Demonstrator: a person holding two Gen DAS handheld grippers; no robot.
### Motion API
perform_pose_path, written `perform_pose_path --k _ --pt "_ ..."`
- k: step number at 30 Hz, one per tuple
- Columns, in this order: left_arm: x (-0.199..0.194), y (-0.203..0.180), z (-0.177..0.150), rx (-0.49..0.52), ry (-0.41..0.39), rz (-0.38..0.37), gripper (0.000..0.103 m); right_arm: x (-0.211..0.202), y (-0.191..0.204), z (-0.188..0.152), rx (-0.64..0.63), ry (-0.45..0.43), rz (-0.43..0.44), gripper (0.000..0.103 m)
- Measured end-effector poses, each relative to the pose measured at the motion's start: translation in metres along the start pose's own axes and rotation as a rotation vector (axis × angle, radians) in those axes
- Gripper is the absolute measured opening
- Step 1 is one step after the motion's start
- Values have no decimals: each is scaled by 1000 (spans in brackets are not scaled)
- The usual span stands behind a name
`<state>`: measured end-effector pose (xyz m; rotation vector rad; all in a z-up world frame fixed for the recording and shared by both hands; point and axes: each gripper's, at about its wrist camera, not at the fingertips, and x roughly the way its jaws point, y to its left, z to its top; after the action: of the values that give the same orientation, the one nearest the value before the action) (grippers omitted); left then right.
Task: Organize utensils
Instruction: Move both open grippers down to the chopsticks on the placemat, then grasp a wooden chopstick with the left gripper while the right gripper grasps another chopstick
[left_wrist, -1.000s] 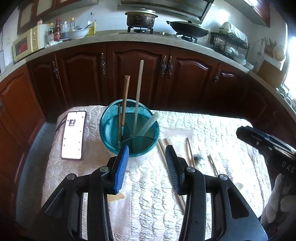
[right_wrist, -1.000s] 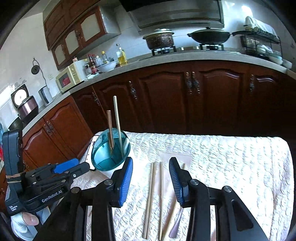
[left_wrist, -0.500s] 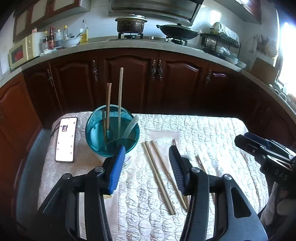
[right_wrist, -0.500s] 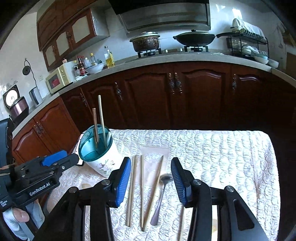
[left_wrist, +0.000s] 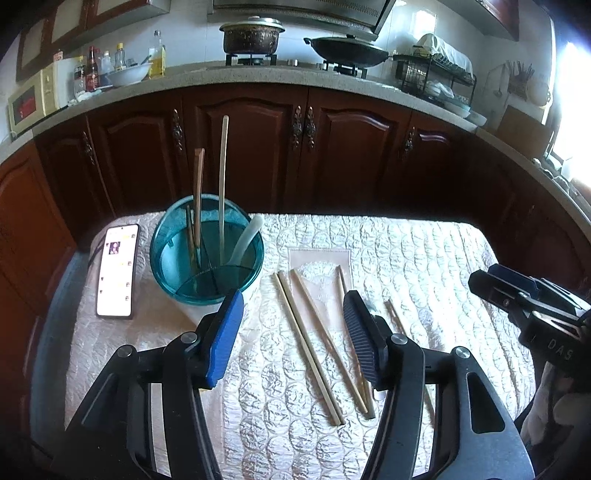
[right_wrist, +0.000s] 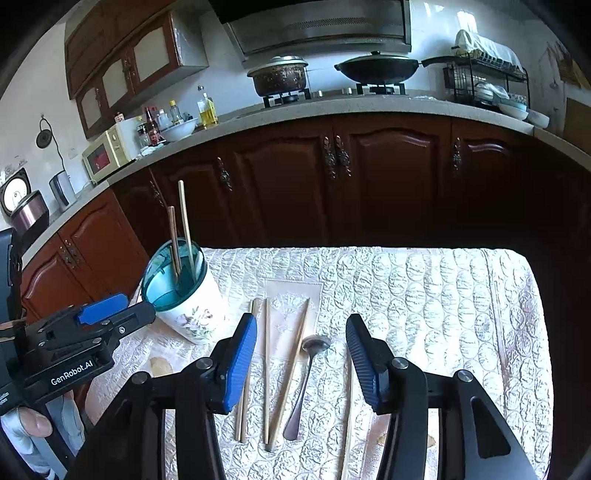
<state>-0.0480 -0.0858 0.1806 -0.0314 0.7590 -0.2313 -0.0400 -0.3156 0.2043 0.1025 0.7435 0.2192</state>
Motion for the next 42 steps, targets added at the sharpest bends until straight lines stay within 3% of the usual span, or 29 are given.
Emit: perform_pose_path --k 5,11,13,15,17,21,25,37,39,42 --pt "18 13 -12 -24 62 -25 56 12 -6 -7 9 36 -1 48" --pt "54 23 -33 -57 160 -115 56 43 -20 -24 47 122 31 48" --pt "65 22 -39 -58 188 -144 50 55 -25 -32 61 161 30 48" --pt "79 16 -45 -44 226 -165 34 64 -29 -39 66 190 30 47" --pt "96 10 -52 -23 263 -169 26 71 -32 -46 67 210 26 46" --pt "122 4 -60 -31 321 -184 21 80 -39 -53 84 231 24 46" --pt "143 2 -64 -17 365 -134 18 84 -45 -55 98 242 19 46" --pt "160 3 -61 -32 368 -141 18 96 -52 -60 112 269 29 46" --pt "161 7 -59 -63 375 -153 10 99 -50 -61 102 277 32 46" --pt "159 3 -60 -53 375 -166 10 108 -53 -66 108 301 22 43"
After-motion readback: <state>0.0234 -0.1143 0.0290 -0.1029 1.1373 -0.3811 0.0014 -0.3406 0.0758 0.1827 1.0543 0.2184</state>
